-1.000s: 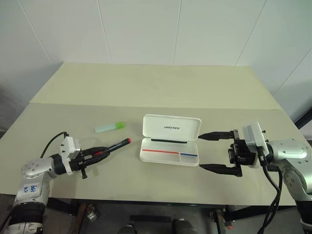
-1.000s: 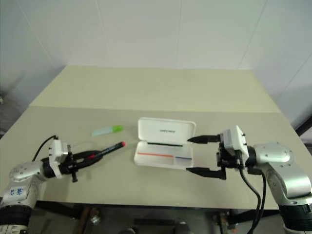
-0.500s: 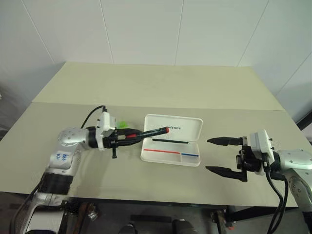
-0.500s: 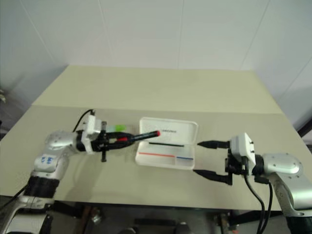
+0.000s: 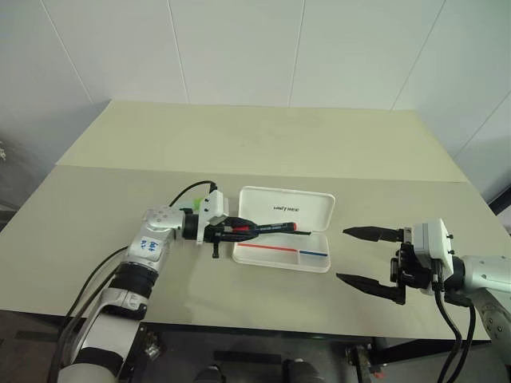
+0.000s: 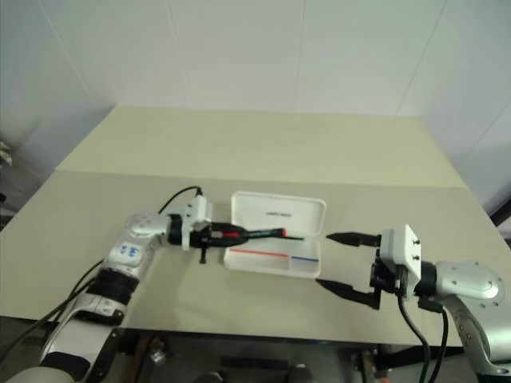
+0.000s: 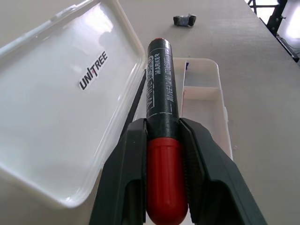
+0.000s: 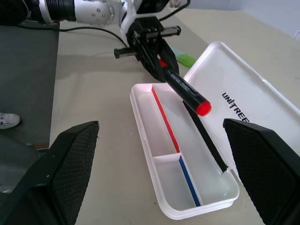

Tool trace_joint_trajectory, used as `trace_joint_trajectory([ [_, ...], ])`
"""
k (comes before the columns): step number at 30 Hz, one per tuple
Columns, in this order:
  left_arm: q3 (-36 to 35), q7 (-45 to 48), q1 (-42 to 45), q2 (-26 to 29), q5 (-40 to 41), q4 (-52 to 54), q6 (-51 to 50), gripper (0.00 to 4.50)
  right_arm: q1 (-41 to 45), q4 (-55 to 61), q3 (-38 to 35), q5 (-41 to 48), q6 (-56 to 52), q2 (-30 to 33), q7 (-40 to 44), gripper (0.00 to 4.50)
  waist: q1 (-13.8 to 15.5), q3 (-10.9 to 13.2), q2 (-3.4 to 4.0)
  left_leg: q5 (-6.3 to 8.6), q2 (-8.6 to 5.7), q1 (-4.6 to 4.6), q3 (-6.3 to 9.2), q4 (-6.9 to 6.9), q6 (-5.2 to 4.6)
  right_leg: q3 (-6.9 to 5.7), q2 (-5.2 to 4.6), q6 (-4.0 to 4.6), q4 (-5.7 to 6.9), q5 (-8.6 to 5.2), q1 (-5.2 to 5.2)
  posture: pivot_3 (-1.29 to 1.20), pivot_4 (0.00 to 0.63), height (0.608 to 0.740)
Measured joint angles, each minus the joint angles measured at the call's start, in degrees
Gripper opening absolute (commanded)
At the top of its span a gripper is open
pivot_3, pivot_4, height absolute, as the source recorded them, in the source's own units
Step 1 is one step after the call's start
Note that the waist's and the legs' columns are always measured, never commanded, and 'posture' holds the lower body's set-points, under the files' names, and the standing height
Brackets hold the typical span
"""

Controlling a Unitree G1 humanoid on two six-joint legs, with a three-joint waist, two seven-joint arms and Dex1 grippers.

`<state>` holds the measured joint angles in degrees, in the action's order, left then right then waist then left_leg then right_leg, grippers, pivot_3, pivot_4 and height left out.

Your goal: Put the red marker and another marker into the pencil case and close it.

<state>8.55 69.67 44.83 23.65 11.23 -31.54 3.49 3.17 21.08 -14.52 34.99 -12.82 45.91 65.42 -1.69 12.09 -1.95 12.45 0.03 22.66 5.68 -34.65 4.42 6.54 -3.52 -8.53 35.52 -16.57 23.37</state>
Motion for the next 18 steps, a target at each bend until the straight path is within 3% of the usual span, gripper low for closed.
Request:
trace_joint_trajectory([
  [11, 1.62, -0.81, 4.48, -3.68, -4.68, -8.32, 3.51, 0.67, -0.30, 1.55, 0.00, 0.39, -0.17, -0.25, -2.49, 4.50, 0.03, 0.01, -0.01, 0.03, -0.04, 0.26, 0.04, -0.39, -0.06, 0.00, 0.00, -0.01, -0.04, 0.01, 0.01, 0.00, 0.150, 0.740],
  [18, 1.62, -0.88, 5.50, -4.95, -5.21, -9.91, 3.79, 2.91, -0.32, 1.68, 0.00, 0.39, -0.14, -0.65, -2.65, 4.50, 0.04, 0.01, -0.01, 0.03, -0.05, 0.29, 0.07, -0.39, -0.07, -0.02, 0.00, -0.17, -0.04, 0.11, 0.03, 0.00, 0.150, 0.740],
])
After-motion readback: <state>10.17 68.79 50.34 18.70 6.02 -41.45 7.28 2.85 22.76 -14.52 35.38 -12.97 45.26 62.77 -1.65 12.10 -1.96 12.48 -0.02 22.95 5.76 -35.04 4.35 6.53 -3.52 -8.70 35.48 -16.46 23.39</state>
